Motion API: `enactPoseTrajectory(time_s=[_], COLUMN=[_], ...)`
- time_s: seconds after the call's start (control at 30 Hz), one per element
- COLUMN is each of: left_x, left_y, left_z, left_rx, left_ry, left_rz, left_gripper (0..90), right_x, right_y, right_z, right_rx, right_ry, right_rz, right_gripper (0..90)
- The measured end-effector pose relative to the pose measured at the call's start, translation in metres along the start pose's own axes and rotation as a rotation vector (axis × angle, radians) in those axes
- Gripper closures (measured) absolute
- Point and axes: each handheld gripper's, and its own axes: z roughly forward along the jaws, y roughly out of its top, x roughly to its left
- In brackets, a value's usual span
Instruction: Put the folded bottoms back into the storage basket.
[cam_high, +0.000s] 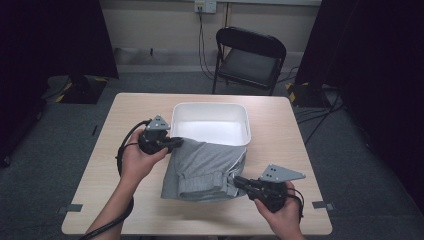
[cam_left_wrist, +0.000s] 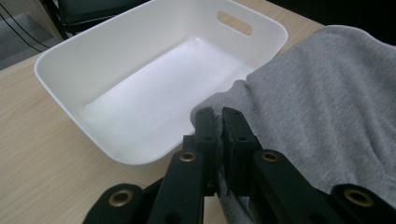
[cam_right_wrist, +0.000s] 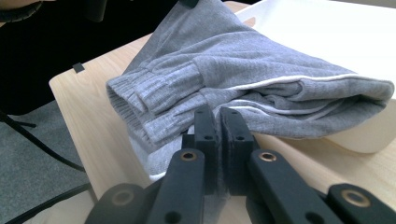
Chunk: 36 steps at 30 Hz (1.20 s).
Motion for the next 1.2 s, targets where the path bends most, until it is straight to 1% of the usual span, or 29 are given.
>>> enactPoseTrajectory(time_s=[0.07,0.13,0.17,0.2,0.37,0.5,0.6,0.7,0.77,0.83,0.9,0.93,1.07,1.1,1.2], left_x=[0.000,0.001,0.001,0.002,0.003,0.006,0.009,0.010,0.011,0.013,0.014,0.015,0.019,0.021,0.024], left_y=[0.002,0.009,0.009,0.012,0.019,0.025,0.032,0.036,0.040,0.043,0.047,0.048,0.053,0.055,0.058], left_z=[-0.001,-0.003,-0.003,-0.004,-0.006,-0.007,-0.006,-0.005,-0.005,-0.004,-0.003,-0.003,0.000,0.000,0.001], left_rx=[-0.002,0.002,0.002,-0.003,-0.007,0.000,-0.007,-0.011,-0.014,-0.017,-0.024,-0.023,-0.023,-0.030,-0.026], left_ry=[0.001,0.002,0.002,-0.001,-0.003,0.004,0.004,0.004,0.007,0.011,0.005,0.009,0.015,0.014,0.017], left_rz=[0.001,0.002,0.002,-0.003,0.000,0.003,-0.006,-0.010,-0.005,-0.009,-0.020,-0.011,-0.011,-0.013,-0.012], left_gripper=[85.9,85.9,85.9,85.9,85.9,85.9,85.9,85.9,85.9,86.0,86.0,86.0,85.9,86.0,86.0], right_x=[0.000,0.000,0.000,0.001,0.001,0.000,-0.001,-0.002,-0.003,-0.004,-0.005,-0.006,-0.012,-0.012,-0.014], right_y=[0.001,0.006,0.006,0.009,0.016,0.022,0.028,0.030,0.033,0.035,0.037,0.038,0.043,0.044,0.046], right_z=[0.000,-0.002,-0.002,-0.002,-0.004,-0.006,-0.007,-0.008,-0.009,-0.009,-0.009,-0.009,-0.007,-0.007,-0.006], right_rx=[0.000,-0.005,-0.005,-0.011,-0.021,-0.026,-0.033,-0.037,-0.046,-0.049,-0.051,-0.051,-0.058,-0.059,-0.060], right_ry=[-0.001,0.005,0.005,0.006,0.010,0.011,0.012,0.011,0.010,0.009,0.005,0.002,-0.002,-0.002,-0.003], right_rz=[-0.002,-0.007,-0.007,-0.004,-0.009,-0.010,-0.011,-0.010,-0.007,-0.007,-0.009,-0.007,0.002,0.003,0.005], right_gripper=[87.0,87.0,87.0,87.0,87.0,87.0,87.0,87.0,87.0,86.9,87.0,87.0,87.0,87.0,87.0])
